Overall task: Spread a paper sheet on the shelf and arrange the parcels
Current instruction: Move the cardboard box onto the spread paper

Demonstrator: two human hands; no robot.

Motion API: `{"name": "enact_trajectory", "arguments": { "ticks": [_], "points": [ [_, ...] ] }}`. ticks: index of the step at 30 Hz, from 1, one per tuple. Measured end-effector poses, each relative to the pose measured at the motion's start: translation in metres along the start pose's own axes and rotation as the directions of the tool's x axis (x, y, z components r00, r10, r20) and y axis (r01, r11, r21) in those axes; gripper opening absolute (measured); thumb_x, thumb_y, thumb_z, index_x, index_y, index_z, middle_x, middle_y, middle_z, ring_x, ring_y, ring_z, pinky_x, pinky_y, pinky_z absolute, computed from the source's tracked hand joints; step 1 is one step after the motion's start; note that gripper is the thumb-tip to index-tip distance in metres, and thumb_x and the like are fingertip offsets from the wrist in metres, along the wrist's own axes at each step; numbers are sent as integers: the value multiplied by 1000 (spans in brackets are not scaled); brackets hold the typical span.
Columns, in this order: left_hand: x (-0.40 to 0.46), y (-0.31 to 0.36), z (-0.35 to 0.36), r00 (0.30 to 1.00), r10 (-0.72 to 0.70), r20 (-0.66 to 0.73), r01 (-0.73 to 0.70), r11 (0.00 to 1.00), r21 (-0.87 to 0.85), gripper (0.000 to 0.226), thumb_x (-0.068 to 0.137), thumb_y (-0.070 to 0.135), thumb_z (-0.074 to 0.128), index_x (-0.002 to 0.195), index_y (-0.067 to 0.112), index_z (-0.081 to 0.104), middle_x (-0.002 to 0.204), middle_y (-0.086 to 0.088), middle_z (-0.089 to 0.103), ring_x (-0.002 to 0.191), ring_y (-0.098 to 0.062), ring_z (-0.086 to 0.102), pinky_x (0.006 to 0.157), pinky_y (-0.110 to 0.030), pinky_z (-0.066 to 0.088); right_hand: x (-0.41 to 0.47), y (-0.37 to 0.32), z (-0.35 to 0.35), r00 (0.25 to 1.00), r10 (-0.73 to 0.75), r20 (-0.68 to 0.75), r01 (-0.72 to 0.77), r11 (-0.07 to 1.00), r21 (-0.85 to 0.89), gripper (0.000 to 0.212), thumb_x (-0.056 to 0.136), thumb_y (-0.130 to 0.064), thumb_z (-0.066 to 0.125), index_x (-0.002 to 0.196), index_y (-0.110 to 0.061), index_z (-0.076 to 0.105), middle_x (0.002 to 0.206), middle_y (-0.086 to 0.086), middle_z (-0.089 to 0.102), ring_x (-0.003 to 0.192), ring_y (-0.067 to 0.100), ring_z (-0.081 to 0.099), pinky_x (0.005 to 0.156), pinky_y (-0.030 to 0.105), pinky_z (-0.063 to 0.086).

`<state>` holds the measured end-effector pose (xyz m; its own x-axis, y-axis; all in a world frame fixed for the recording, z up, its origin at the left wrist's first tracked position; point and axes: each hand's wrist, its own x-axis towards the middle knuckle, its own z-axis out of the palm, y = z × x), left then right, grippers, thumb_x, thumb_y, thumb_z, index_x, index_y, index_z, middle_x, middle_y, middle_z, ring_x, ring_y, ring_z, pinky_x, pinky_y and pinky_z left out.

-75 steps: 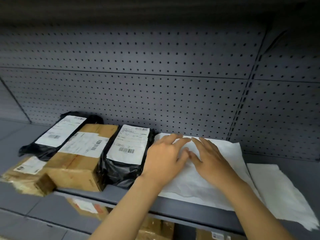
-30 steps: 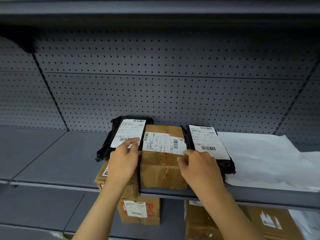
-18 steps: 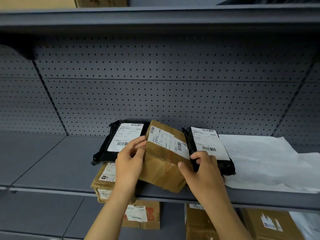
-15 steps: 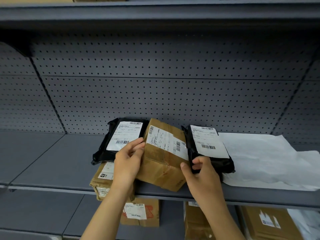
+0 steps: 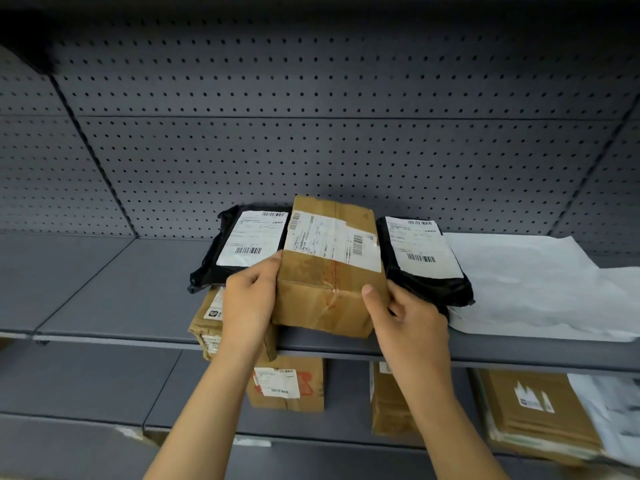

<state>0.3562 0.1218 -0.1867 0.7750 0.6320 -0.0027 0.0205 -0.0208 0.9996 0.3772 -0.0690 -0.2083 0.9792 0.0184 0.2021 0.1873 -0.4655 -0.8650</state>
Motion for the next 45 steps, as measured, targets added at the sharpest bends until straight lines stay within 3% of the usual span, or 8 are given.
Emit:
{"name": "enact_trajectory", "arguments": {
  "ticks": [3,8,15,18,27,35,40,45],
  "points": [
    [-2,7,-3,999,38,-29,-40,998,-53,33,94,38,62,87,14,83,106,14,81,107,-5,72,98,-34,55,3,-10,-6,996,-42,-75,41,999,-8,46,91,-62,49,116,-30,73,99,-13,77,94,2,69,84,36,59],
    [-11,28,3,998,61,-24,-63,994,-86,33,88,48,62,105,28,82,111,12,79,114,-14,70,105,-46,53,14,-20,-18,993,-3,-122,15,995,96,46,85,-68,53,103,-31,74,95,-18,73,92,7,70,80,42,61],
    [-29,57,25,989,149,-4,-146,968,-206,22,95,35,59,102,27,78,110,9,79,97,0,70,85,-30,56,16,-38,-51,982,-36,-185,66,984,162,12,90,-50,62,89,-38,62,85,-23,65,81,-5,65,65,39,63],
    [-28,67,47,983,180,39,-166,957,-237,18,95,33,60,95,29,78,113,3,79,110,-13,71,89,-31,56,22,-39,-72,970,-32,-242,72,985,160,15,90,-48,62,91,-34,62,84,-19,65,75,-2,66,63,41,62],
    [-38,68,163,967,165,195,-117,965,-237,26,88,40,58,108,32,73,112,-4,75,100,-19,69,90,-39,54,70,10,-170,941,-6,-339,38,995,89,21,85,-49,62,88,-30,68,81,-14,69,79,7,67,73,45,61],
    [-75,58,292,965,77,251,-29,981,-192,47,88,53,50,128,36,67,140,14,63,130,-7,56,116,-41,41,119,87,-264,951,6,-311,-5,1000,5,22,84,-51,61,91,-32,68,82,-17,69,83,7,66,74,45,60],
    [-85,41,340,979,9,205,35,977,-210,38,98,42,44,119,37,75,123,6,74,114,-12,68,91,-32,55,137,124,-299,969,-11,-245,4,1000,-27,17,89,-44,63,96,-29,67,77,-18,67,71,-12,61,64,28,53],
    [-96,25,360,980,-64,186,102,974,-201,35,102,35,45,119,30,74,109,9,76,98,-8,71,76,-26,52,144,158,-306,985,23,-173,-36,997,-74,22,89,-49,60,98,-31,66,83,-13,70,77,2,65,72,32,54]
  ]
}}
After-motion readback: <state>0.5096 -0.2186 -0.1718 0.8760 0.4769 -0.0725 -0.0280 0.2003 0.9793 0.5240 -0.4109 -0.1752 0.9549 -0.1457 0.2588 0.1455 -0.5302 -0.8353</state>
